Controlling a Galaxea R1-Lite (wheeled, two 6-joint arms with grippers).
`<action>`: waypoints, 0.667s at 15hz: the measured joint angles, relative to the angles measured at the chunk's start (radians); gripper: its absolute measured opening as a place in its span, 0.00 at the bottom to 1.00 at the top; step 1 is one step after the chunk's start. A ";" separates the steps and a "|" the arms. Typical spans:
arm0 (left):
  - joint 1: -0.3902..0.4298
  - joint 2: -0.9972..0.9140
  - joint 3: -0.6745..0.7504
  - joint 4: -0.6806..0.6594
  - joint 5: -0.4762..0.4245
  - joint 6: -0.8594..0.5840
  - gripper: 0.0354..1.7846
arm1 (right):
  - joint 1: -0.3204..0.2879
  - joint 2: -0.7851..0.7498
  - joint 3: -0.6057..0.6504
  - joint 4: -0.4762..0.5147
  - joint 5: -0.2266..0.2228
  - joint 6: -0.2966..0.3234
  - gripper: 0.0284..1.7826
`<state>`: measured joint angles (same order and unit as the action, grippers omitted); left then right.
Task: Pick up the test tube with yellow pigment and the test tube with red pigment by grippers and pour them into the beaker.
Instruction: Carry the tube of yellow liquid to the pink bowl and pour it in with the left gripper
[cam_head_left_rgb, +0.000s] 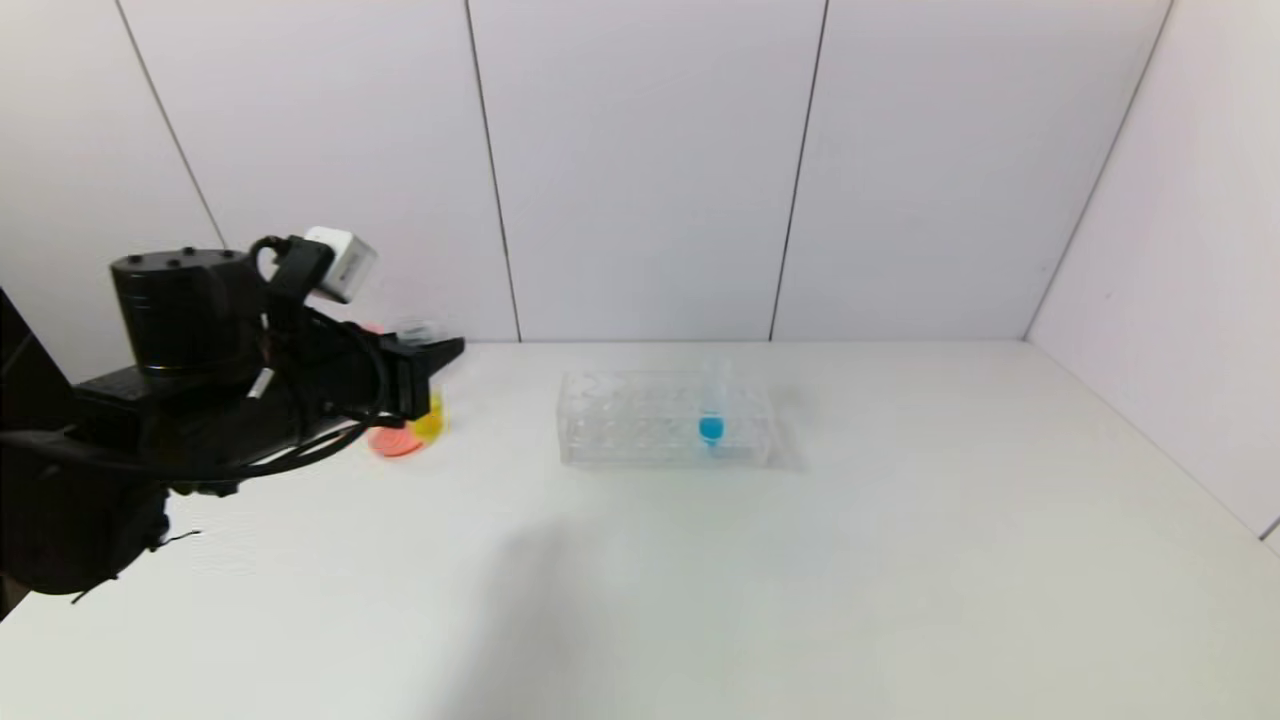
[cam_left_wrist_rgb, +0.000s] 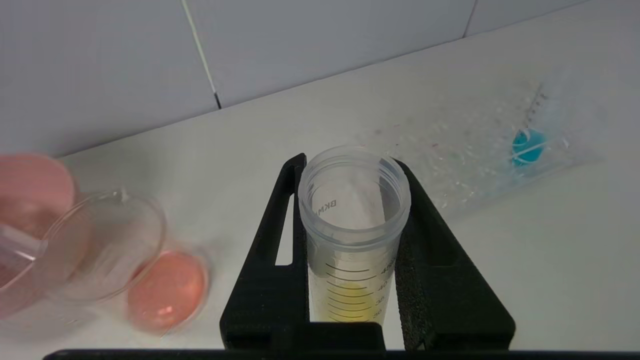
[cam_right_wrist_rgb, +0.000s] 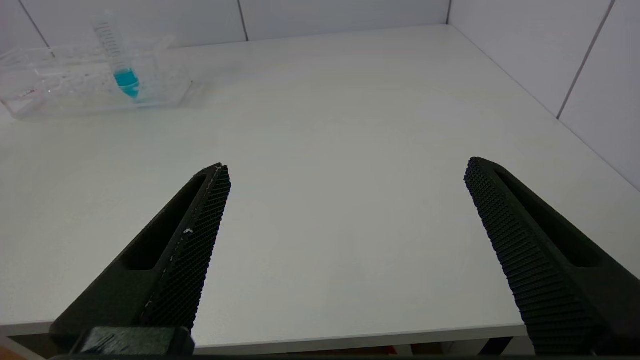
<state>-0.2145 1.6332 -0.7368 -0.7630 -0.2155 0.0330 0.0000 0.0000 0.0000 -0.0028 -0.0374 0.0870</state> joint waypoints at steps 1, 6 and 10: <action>0.077 -0.024 0.019 0.014 -0.070 0.002 0.26 | 0.000 0.000 0.000 0.000 0.000 0.000 0.96; 0.418 -0.059 0.047 0.092 -0.383 0.100 0.26 | 0.000 0.000 0.000 0.000 0.000 0.000 0.96; 0.498 -0.020 -0.074 0.306 -0.456 0.292 0.26 | 0.000 0.000 0.000 0.000 0.000 0.000 0.96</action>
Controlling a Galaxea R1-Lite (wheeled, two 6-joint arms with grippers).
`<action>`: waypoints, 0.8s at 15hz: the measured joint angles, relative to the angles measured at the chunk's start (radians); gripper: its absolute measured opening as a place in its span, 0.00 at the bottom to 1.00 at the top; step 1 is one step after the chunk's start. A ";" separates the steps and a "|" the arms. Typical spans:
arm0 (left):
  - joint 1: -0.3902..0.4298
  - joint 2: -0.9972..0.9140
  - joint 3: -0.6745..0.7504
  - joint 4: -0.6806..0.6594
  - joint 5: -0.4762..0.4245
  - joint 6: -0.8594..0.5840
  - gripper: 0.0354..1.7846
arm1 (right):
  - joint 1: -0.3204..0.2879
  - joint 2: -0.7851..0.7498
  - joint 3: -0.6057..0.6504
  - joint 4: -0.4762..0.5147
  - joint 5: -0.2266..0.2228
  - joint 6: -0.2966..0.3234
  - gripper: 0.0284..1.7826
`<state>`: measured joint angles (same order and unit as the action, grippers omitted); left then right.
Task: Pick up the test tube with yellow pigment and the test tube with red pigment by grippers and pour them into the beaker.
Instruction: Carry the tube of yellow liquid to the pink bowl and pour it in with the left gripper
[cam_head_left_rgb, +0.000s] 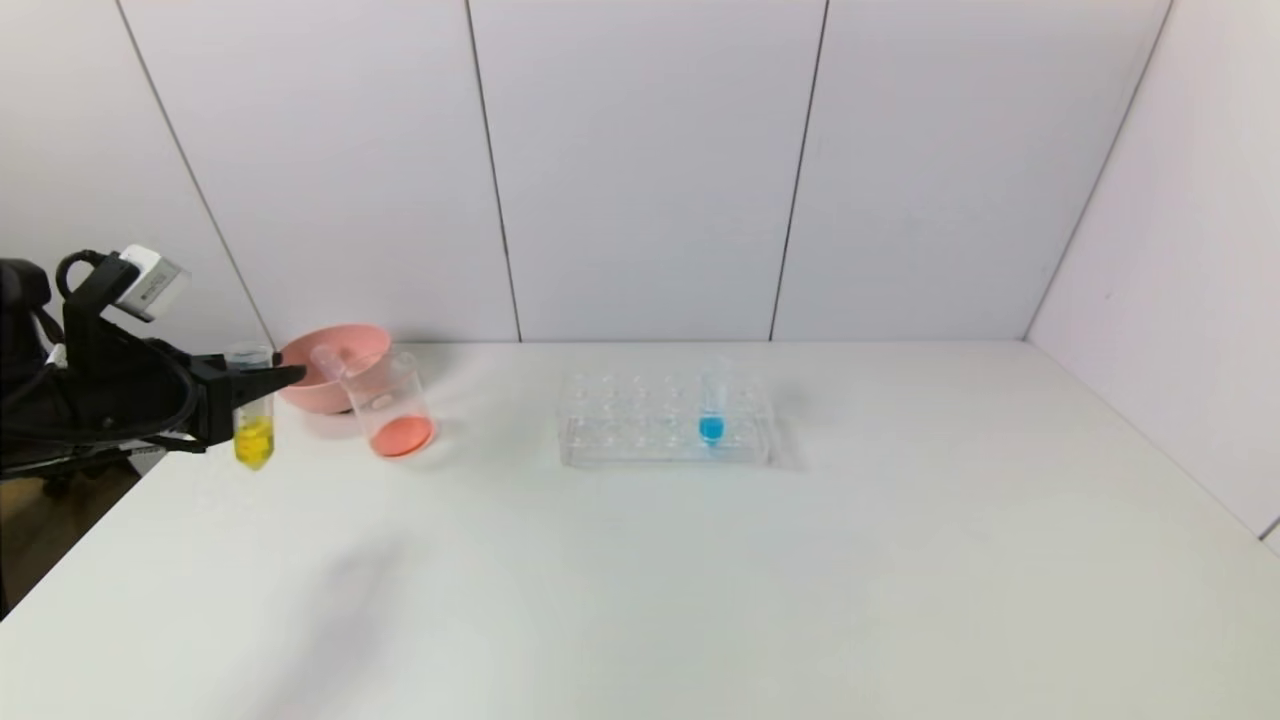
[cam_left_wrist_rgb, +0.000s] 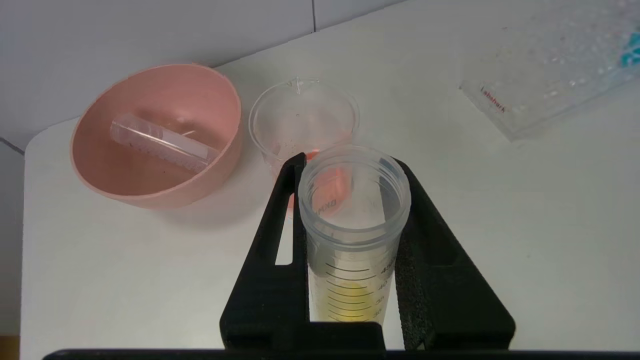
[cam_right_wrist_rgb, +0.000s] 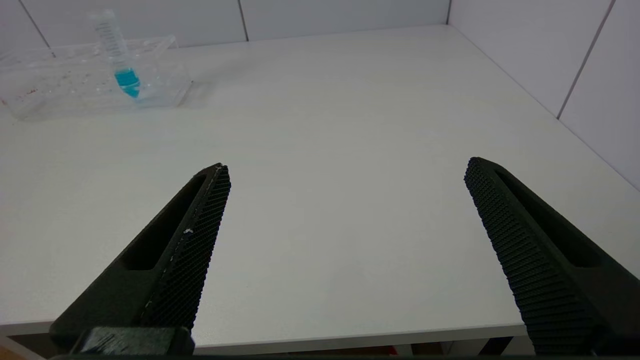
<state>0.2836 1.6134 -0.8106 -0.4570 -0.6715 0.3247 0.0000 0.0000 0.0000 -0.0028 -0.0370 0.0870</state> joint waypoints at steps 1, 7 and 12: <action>0.004 0.016 -0.042 0.063 0.000 0.048 0.26 | 0.000 0.000 0.000 0.000 0.000 0.000 0.96; -0.015 0.126 -0.332 0.431 0.017 0.272 0.26 | 0.000 0.000 0.000 0.000 0.000 0.000 0.96; -0.051 0.206 -0.589 0.715 0.072 0.375 0.26 | 0.000 0.000 0.000 0.000 0.000 0.000 0.96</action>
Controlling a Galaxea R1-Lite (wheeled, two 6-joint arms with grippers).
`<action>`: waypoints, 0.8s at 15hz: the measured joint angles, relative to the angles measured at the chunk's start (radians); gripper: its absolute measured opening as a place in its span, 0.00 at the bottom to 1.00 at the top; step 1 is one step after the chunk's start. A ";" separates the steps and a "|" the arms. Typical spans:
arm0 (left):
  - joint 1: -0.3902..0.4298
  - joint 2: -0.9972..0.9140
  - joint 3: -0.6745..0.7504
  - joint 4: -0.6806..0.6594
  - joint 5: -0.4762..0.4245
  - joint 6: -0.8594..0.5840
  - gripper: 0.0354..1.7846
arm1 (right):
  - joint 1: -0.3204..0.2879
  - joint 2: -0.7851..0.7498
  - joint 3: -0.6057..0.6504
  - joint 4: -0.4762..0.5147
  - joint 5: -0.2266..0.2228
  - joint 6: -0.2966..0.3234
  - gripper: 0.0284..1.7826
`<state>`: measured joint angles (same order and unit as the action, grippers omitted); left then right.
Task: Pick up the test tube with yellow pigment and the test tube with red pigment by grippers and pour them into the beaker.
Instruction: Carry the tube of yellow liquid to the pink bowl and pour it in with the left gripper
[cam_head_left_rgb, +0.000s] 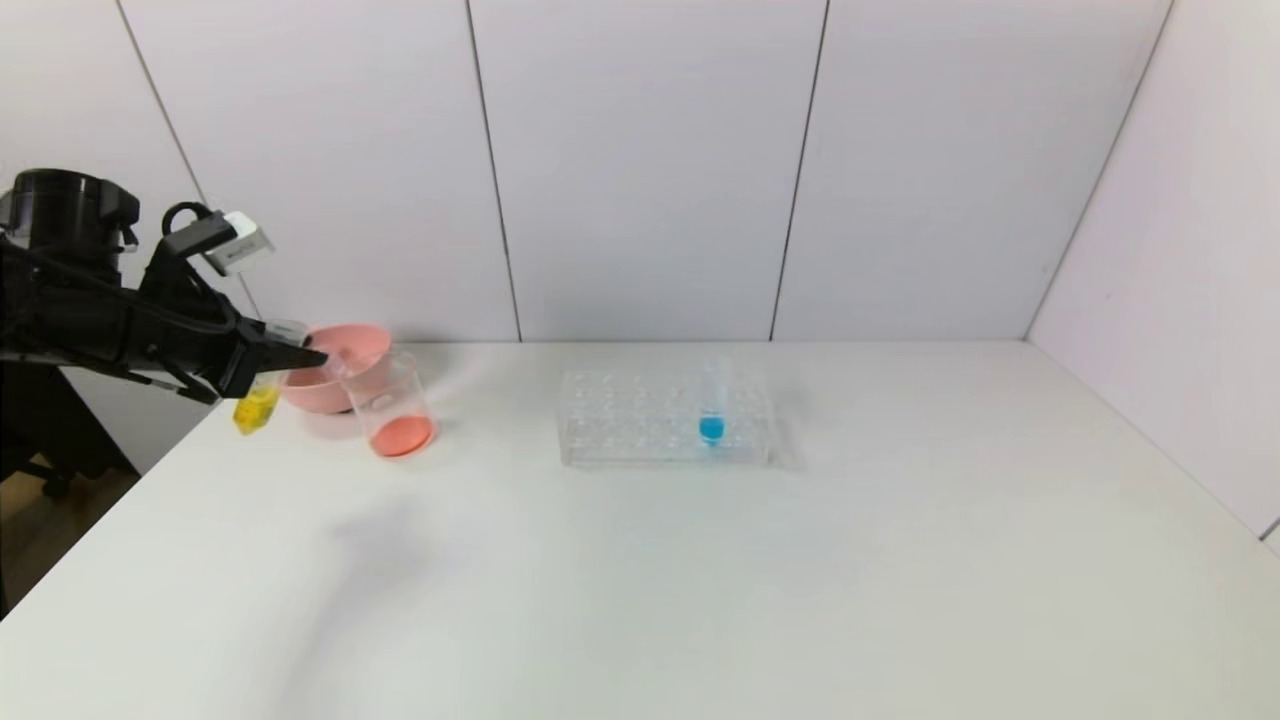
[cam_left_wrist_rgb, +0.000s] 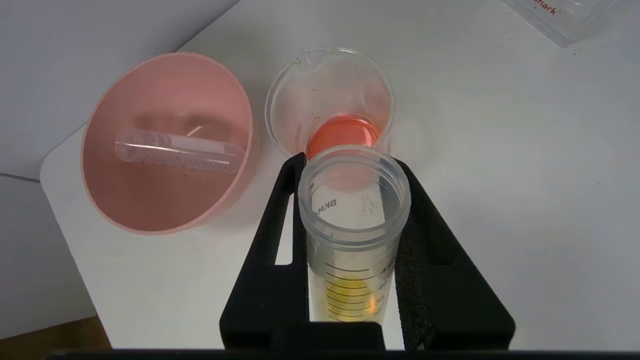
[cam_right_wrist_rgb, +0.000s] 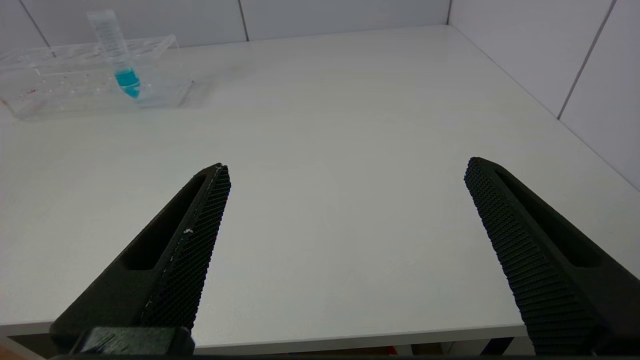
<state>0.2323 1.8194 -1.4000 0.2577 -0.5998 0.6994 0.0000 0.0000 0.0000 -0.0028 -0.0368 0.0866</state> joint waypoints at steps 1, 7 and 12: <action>-0.008 0.017 -0.065 0.071 0.018 0.022 0.26 | 0.000 0.000 0.000 0.000 0.000 0.000 0.96; -0.048 0.134 -0.403 0.455 0.132 0.137 0.26 | 0.000 0.000 0.000 0.000 0.000 0.000 0.96; -0.074 0.223 -0.573 0.623 0.212 0.229 0.26 | 0.000 0.000 0.000 0.000 -0.001 0.000 0.96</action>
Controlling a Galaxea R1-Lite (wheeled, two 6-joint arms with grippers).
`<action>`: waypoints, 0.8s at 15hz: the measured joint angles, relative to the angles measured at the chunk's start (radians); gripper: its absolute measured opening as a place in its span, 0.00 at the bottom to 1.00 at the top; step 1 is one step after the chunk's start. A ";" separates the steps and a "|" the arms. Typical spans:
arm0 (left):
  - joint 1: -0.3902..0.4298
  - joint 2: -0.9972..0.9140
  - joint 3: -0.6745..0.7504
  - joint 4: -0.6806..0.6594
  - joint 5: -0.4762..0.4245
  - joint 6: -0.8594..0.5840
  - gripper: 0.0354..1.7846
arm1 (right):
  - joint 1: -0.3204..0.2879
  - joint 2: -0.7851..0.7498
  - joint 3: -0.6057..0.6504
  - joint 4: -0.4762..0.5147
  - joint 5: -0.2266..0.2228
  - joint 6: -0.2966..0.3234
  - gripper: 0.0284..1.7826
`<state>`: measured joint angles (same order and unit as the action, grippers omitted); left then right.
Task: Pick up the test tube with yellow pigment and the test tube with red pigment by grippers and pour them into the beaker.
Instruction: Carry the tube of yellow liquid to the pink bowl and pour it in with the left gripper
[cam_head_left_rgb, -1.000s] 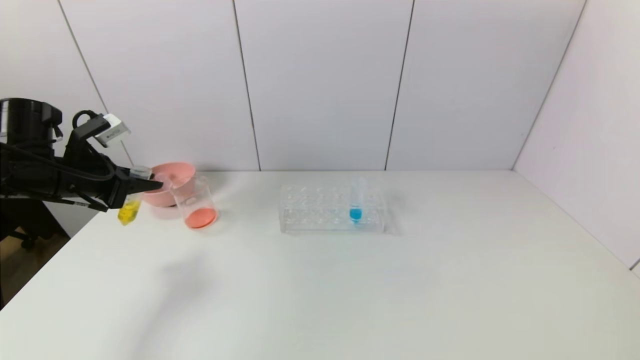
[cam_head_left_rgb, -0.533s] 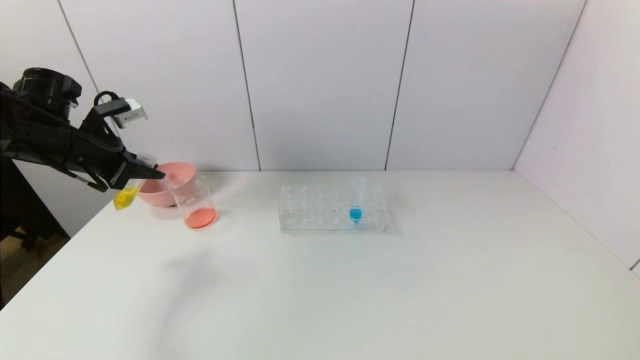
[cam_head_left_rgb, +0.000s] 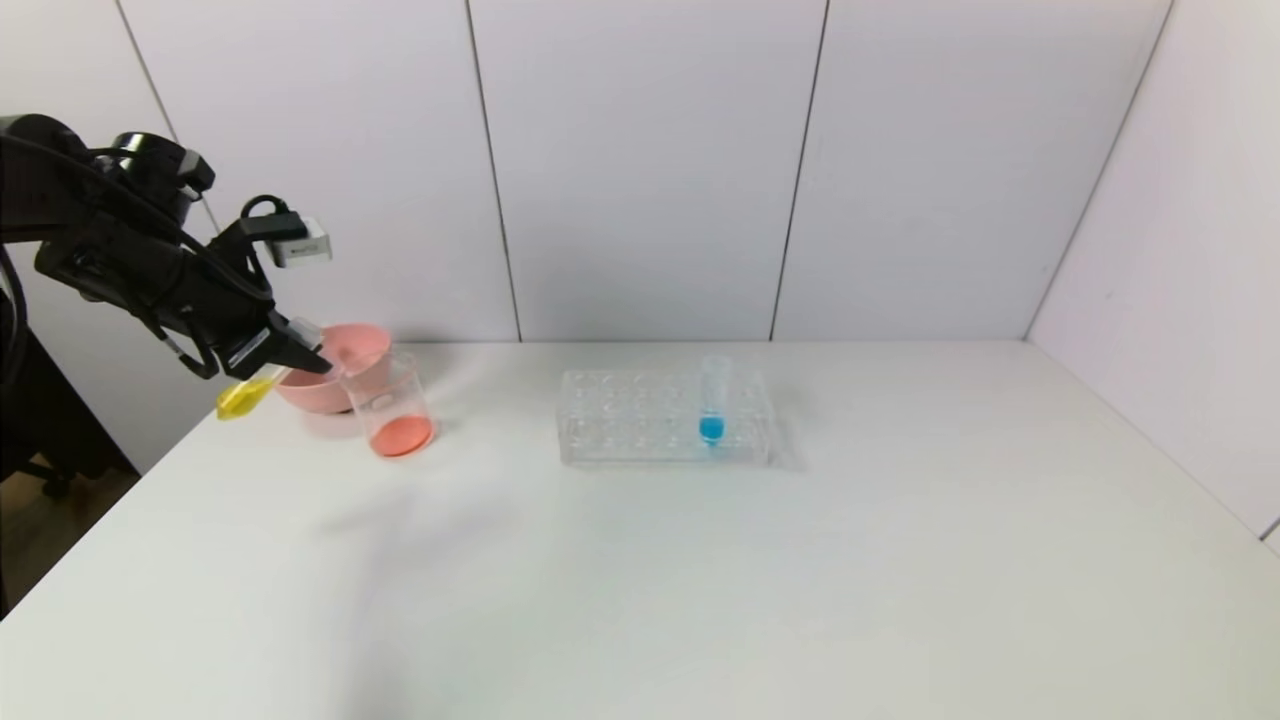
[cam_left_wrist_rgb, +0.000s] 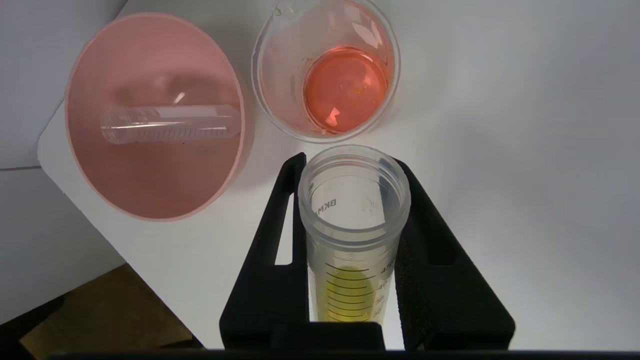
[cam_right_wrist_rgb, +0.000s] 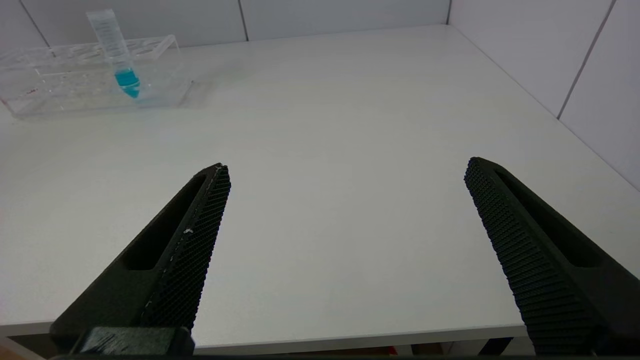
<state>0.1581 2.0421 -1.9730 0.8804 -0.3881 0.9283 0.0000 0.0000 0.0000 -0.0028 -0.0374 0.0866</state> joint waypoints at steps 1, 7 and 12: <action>-0.010 0.013 -0.012 0.002 0.020 0.016 0.26 | 0.000 0.000 0.000 0.000 0.000 0.000 0.96; -0.086 0.040 -0.046 -0.015 0.173 0.090 0.26 | 0.000 0.000 0.000 0.000 0.000 0.000 0.96; -0.127 0.038 -0.052 -0.040 0.289 0.107 0.26 | 0.000 0.000 0.000 0.000 0.000 0.000 0.96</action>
<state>0.0306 2.0802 -2.0247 0.8409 -0.0996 1.0353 0.0000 0.0000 0.0000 -0.0028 -0.0370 0.0866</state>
